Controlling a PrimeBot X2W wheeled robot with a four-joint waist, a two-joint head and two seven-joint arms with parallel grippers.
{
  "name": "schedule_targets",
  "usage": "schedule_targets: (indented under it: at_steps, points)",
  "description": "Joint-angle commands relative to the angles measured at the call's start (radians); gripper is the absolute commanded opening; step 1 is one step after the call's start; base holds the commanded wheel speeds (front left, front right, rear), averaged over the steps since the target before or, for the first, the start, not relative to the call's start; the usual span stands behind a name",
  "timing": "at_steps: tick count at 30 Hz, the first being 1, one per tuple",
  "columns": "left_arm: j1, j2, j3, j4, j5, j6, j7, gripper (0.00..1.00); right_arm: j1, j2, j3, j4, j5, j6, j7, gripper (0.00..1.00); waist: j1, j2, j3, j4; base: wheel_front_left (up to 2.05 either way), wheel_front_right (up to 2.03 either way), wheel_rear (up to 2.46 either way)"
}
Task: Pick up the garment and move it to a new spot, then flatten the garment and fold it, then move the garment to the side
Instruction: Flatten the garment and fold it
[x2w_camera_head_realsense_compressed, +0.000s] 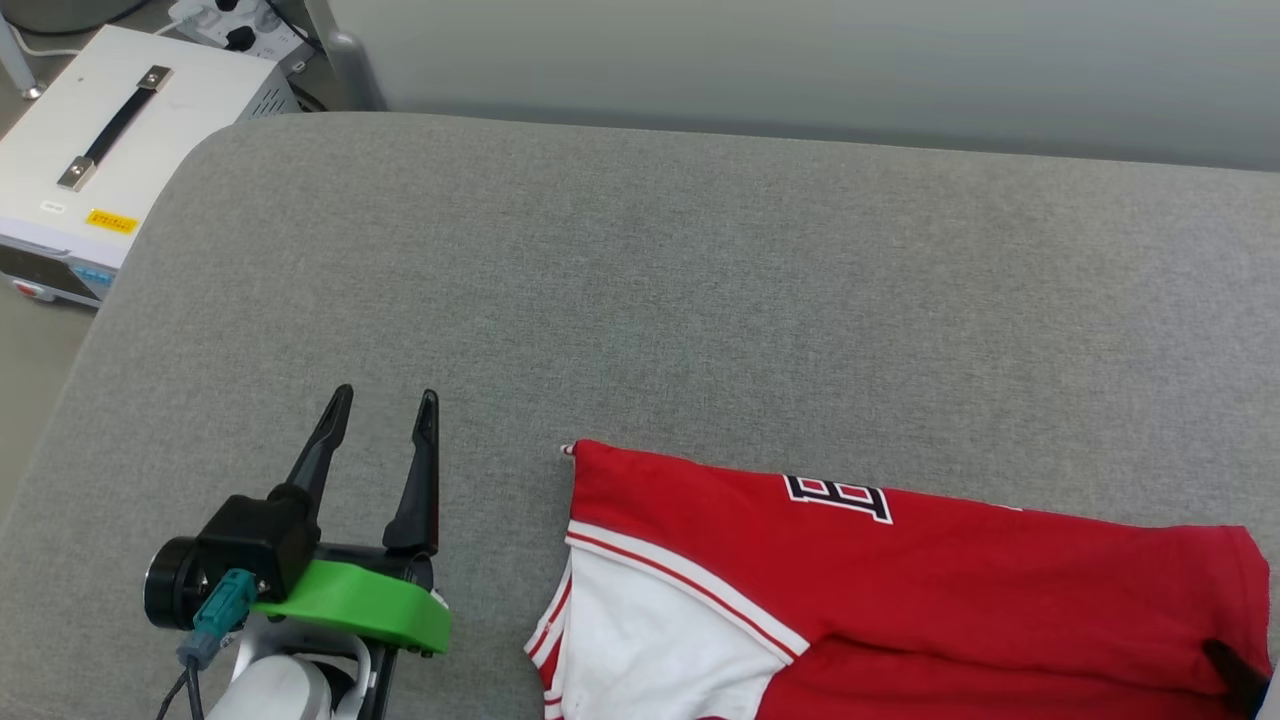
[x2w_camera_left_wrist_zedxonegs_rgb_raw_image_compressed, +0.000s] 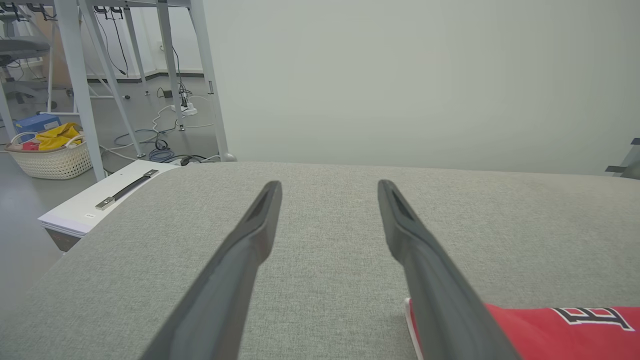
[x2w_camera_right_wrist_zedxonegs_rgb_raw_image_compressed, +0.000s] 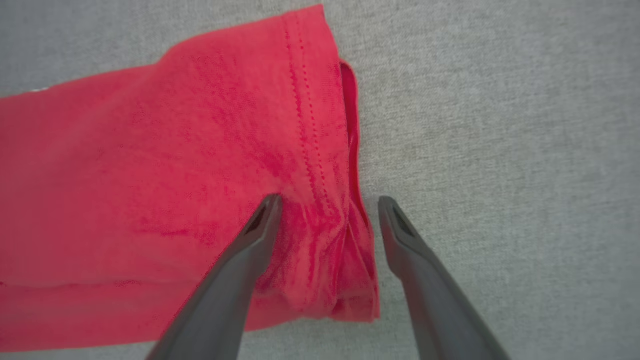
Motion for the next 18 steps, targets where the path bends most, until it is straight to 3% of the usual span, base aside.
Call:
schedule_targets:
  at_steps: [1,9,18]
  points:
    - [0.014,-0.020,0.023,0.006,0.024,-0.024,-0.006,1.00,-0.023,0.001,-0.002,0.018,-0.006,-0.001,0.002,1.00,0.0000,0.0000,0.015,0.011,0.00,0.00,0.00]
    - [0.014,-0.100,0.113,0.045,0.103,-0.126,-0.006,1.00,-0.052,0.002,0.020,0.150,0.003,-0.001,-0.013,1.00,0.0000,0.0000,0.038,0.029,0.00,0.00,0.00]
    - [0.018,-0.153,0.188,0.076,0.160,-0.193,-0.006,1.00,-0.055,0.037,0.132,0.212,0.105,-0.001,0.005,1.00,0.0000,0.0000,0.034,0.026,0.00,0.00,0.00]
